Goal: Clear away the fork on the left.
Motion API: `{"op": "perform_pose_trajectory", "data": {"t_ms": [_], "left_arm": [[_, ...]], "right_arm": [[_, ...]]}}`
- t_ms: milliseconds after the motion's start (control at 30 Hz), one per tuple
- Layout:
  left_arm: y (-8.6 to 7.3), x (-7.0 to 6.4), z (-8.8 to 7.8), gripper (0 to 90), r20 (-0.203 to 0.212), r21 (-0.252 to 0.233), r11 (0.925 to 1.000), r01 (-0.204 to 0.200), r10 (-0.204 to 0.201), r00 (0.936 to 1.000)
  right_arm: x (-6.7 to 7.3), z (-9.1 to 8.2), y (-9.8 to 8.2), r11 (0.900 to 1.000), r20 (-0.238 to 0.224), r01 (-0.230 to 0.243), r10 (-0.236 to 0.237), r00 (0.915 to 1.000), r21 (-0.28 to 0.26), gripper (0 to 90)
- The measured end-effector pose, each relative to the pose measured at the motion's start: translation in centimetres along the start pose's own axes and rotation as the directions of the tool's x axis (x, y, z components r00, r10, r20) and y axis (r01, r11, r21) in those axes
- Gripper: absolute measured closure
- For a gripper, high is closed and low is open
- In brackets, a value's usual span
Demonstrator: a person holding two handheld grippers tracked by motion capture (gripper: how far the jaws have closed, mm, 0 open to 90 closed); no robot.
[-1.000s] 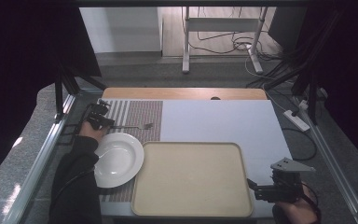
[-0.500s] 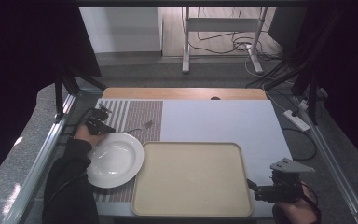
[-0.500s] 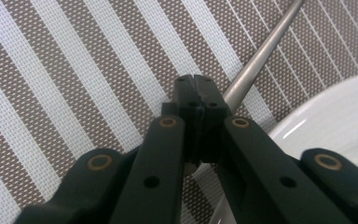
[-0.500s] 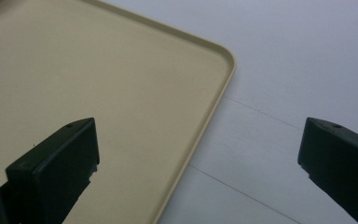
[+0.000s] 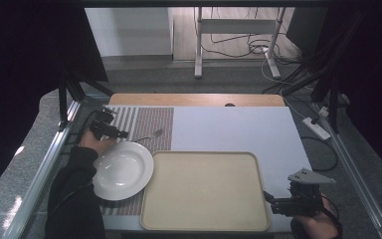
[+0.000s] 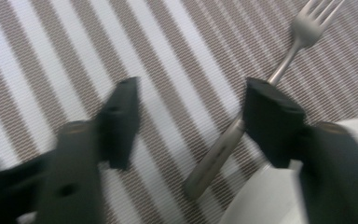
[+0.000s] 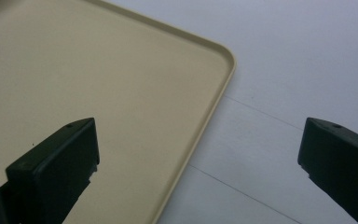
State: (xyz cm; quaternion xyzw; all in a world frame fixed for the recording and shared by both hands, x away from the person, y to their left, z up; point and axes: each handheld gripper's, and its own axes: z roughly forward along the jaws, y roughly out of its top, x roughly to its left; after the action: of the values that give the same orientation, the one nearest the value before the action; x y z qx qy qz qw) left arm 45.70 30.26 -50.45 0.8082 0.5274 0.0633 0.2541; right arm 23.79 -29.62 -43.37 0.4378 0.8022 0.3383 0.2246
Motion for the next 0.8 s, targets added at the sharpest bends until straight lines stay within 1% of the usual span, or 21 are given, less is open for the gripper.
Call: {"op": "perform_pose_trajectory", "data": {"t_ms": [33,67,100,133,167,233,333,367,400,433,467,500,533,567,600,633,667,700,733,767,800], "left_arm": [[0.2,-0.1,0.1,24.0,0.013,-0.002,1.0000,-0.001,0.001,0.9999],[0.5,-0.4,0.5,10.6,0.047,0.001,1.0000,0.003,-0.003,0.9989],[0.5,-0.4,0.5,6.6,0.047,0.001,1.0000,0.003,-0.003,0.9989],[0.7,-0.6,0.7,1.7,0.059,0.006,1.0000,0.002,-0.003,0.9982],[0.9,-0.8,1.0,0.0,0.058,0.017,0.9998,-0.005,0.004,0.9983],[1.2,-1.3,1.6,0.0,0.067,0.035,0.9989,-0.030,0.027,0.9974],[1.6,-2.0,2.4,0.0,0.053,0.068,0.9958,-0.062,0.058,0.9969],[1.7,-2.2,2.7,0.0,0.043,0.077,0.9942,-0.075,0.071,0.9965],[1.9,-2.6,3.1,1.3,0.008,0.102,0.9902,-0.095,0.095,0.9955],[1.9,-2.6,3.1,4.5,0.008,0.102,0.9902,-0.095,0.095,0.9955],[1.9,-2.8,3.3,9.4,-0.022,0.117,0.9872,-0.109,0.112,0.9935],[1.9,-3.0,3.4,15.6,-0.041,0.131,0.9831,-0.127,0.134,0.9901],[1.9,-3.0,3.4,19.6,-0.041,0.131,0.9831,-0.127,0.134,0.9901],[1.9,-3.0,3.5,23.0,-0.027,0.125,0.9820,-0.141,0.146,0.9890],[1.9,-3.1,3.5,28.4,-0.027,0.123,0.9808,-0.151,0.156,0.9875],[1.9,-3.1,3.5,34.2,-0.027,0.123,0.9808,-0.151,0.156,0.9875],[1.8,-3.2,3.5,34.2,-0.024,0.119,0.9786,-0.168,0.172,0.9848],[1.8,-3.2,3.5,36.9,-0.020,0.112,0.9767,-0.183,0.187,0.9822],[1.7,-3.2,3.4,51.4,-0.019,0.106,0.9748,-0.196,0.199,0.9798],[1.7,-3.2,3.3,59.4,-0.014,0.095,0.9750,-0.201,0.203,0.9791],[1.6,-3.1,3.2,65.0,-0.017,0.092,0.9743,-0.206,0.208,0.9780]], "right_arm": [[0.0,0.0,0.0,1.000,0.000,0.000,0.000,1.0000,0.000,0.0],[0.0,0.0,0.0,1.000,0.000,0.000,0.000,1.0000,0.001,0.0],[0.0,0.0,0.0,1.000,-0.001,0.001,-0.001,1.0000,0.002,0.0],[0.0,0.0,0.0,1.000,-0.001,0.000,0.000,1.0000,0.002,0.0],[0.0,0.0,0.0,1.000,-0.001,0.000,0.000,1.0000,0.002,0.0],[0.0,0.0,0.0,1.000,0.000,0.000,0.000,1.0000,0.002,0.0],[0.0,0.0,0.0,1.000,0.000,0.001,-0.001,1.0000,0.003,0.0],[0.0,0.0,0.0,1.000,0.000,0.000,0.000,1.0000,0.003,0.0],[0.0,0.0,0.0,1.000,0.000,-0.002,0.002,1.0000,0.004,0.0],[0.0,0.0,0.0,1.000,0.000,-0.002,0.002,1.0000,0.004,0.0],[0.0,0.0,0.0,1.000,0.000,-0.001,0.001,1.0000,0.004,0.0],[0.0,0.0,0.0,1.000,0.000,0.000,0.000,1.0000,0.003,0.0],[0.0,0.0,0.0,1.000,0.000,-0.001,0.001,1.0000,0.004,0.0],[0.0,0.0,0.0,1.000,0.000,0.001,-0.001,1.0000,0.004,0.0],[0.0,0.0,0.0,1.000,0.000,-0.001,0.001,1.0000,0.005,0.0],[0.0,0.0,0.0,1.000,0.000,0.000,0.000,1.0000,0.004,0.0],[0.0,0.0,0.0,1.000,0.000,0.000,0.000,1.0000,0.004,0.0],[0.0,0.0,0.0,1.000,0.000,-0.001,0.001,1.0000,0.005,0.0],[0.0,0.0,0.0,1.000,-0.001,-0.001,0.001,1.0000,0.005,0.0],[0.0,0.0,0.0,1.000,-0.001,-0.001,0.001,1.0000,0.005,0.0],[0.0,0.0,0.0,1.000,-0.001,-0.001,0.001,1.0000,0.006,0.0]]}}
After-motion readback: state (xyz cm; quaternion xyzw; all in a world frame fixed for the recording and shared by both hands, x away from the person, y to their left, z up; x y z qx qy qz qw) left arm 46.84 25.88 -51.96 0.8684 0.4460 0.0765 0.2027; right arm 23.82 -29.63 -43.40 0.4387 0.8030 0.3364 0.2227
